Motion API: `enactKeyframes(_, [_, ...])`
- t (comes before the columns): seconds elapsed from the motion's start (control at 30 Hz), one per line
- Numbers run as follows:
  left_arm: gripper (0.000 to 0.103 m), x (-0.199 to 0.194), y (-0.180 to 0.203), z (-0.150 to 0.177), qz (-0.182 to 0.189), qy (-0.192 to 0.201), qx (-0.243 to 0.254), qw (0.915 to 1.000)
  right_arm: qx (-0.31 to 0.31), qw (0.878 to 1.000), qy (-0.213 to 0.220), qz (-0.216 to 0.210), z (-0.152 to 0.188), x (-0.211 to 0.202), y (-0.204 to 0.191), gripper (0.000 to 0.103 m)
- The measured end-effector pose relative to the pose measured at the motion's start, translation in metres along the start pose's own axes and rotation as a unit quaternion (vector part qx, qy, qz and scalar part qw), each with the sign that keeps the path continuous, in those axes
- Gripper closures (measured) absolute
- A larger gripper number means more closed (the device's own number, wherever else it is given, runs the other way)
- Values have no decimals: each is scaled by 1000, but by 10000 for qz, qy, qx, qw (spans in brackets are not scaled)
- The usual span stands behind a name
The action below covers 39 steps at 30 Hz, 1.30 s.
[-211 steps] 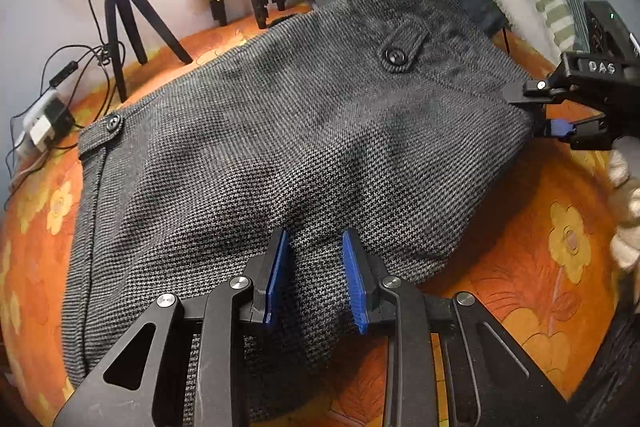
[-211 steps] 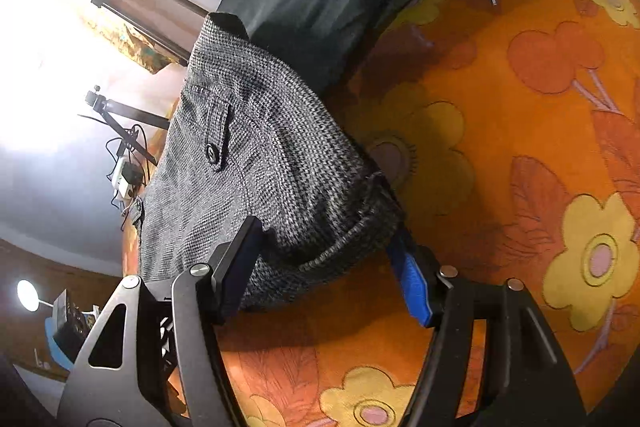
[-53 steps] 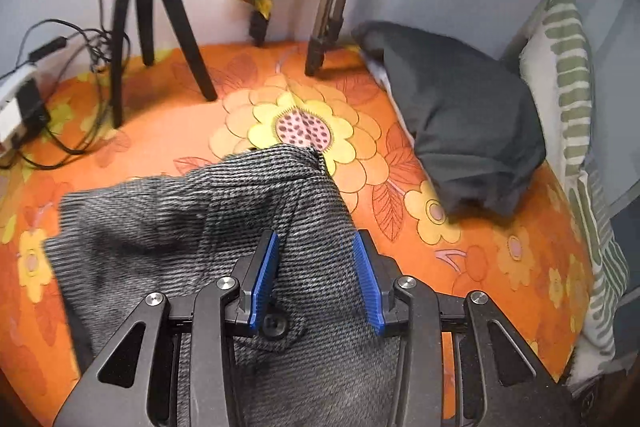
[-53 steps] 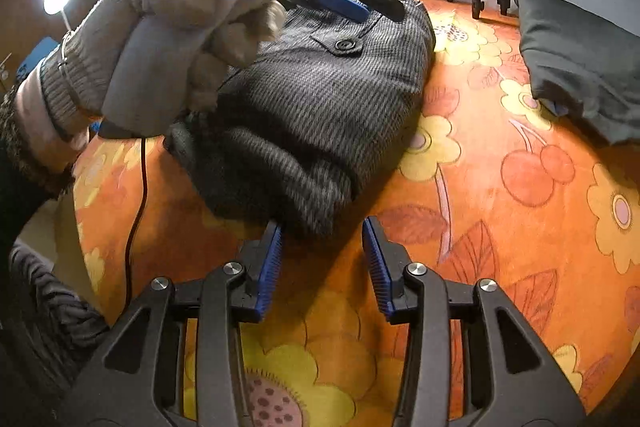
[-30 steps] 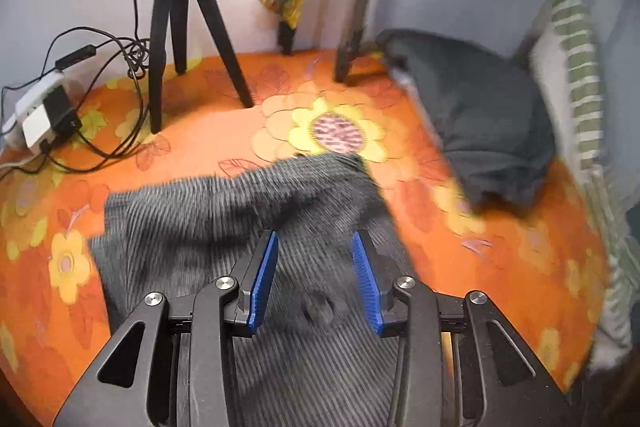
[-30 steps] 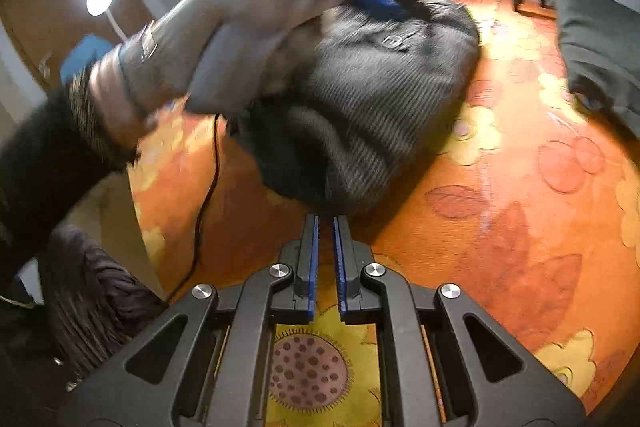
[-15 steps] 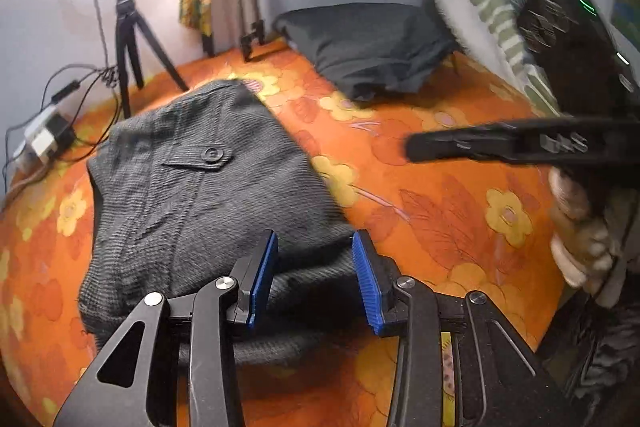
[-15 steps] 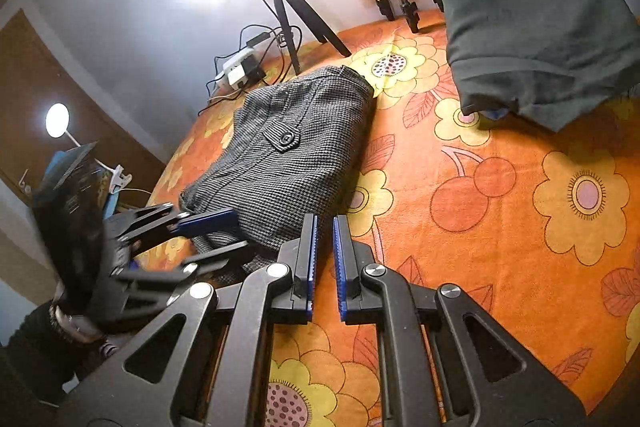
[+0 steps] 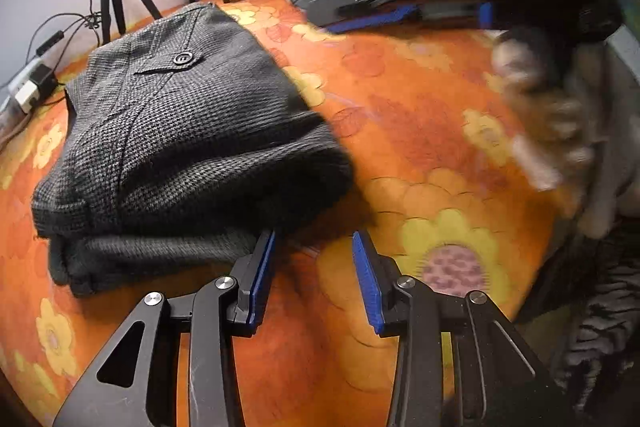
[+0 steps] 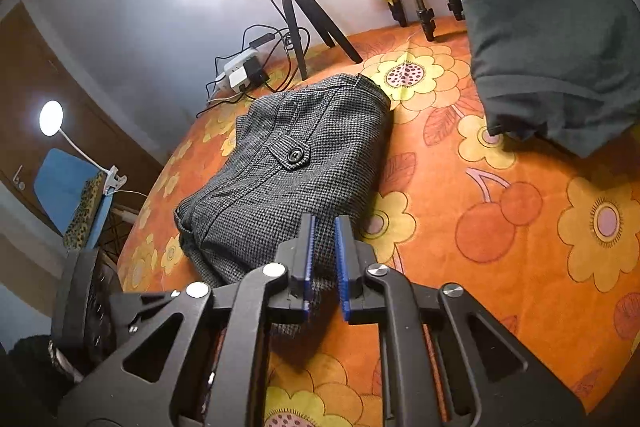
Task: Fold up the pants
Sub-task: 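Withdraw both open grippers from the folded shorts, then close both grippers on the folded edge of the grey shorts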
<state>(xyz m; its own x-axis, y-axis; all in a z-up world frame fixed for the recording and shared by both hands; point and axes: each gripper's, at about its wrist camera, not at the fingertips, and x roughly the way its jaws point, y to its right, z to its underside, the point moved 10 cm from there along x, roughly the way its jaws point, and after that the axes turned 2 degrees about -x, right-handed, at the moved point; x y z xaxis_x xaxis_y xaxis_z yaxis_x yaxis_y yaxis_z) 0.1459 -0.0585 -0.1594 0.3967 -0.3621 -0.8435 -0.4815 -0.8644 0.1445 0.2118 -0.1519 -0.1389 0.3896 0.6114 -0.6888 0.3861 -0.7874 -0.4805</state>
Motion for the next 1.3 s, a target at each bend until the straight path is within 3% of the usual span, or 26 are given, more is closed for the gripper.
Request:
enactKeyframes(0.1, [66,-29,0,-11,19,383,-173,9991,24,10000,56,-14,-4,3,-2,64])
enactKeyframes(0.27, [64,-64,-37,-36,-176,888,-738,9932,-74,10000,5,58,-5,12,-6,59])
enactKeyframes(0.33, [55,-69,-64,-44,-394,1034,-1031,9885,-31,9999,8,121,-6,15,-4,39])
enactKeyframes(0.4, [35,-70,-88,-47,-542,1080,-1336,9836,107,9997,125,177,-12,17,1,28])
enactKeyframes(0.5, [32,-56,-126,-52,-620,944,-1819,9768,286,9990,246,230,-25,20,6,15])
enactKeyframes(0.63, [32,-41,-163,-59,-641,832,-2355,9662,353,9989,157,250,-37,30,8,10])
enactKeyframes(0.73, [32,-32,-179,-64,-757,821,-2460,9628,357,9988,70,342,-39,38,13,9])
enactKeyframes(0.83, [32,-20,-193,-69,-629,780,-2677,9583,394,9983,-76,421,-37,47,21,9])
enactKeyframes(1.3, [30,32,-218,-71,-402,440,-2894,9554,449,9944,-504,818,-26,90,45,8])
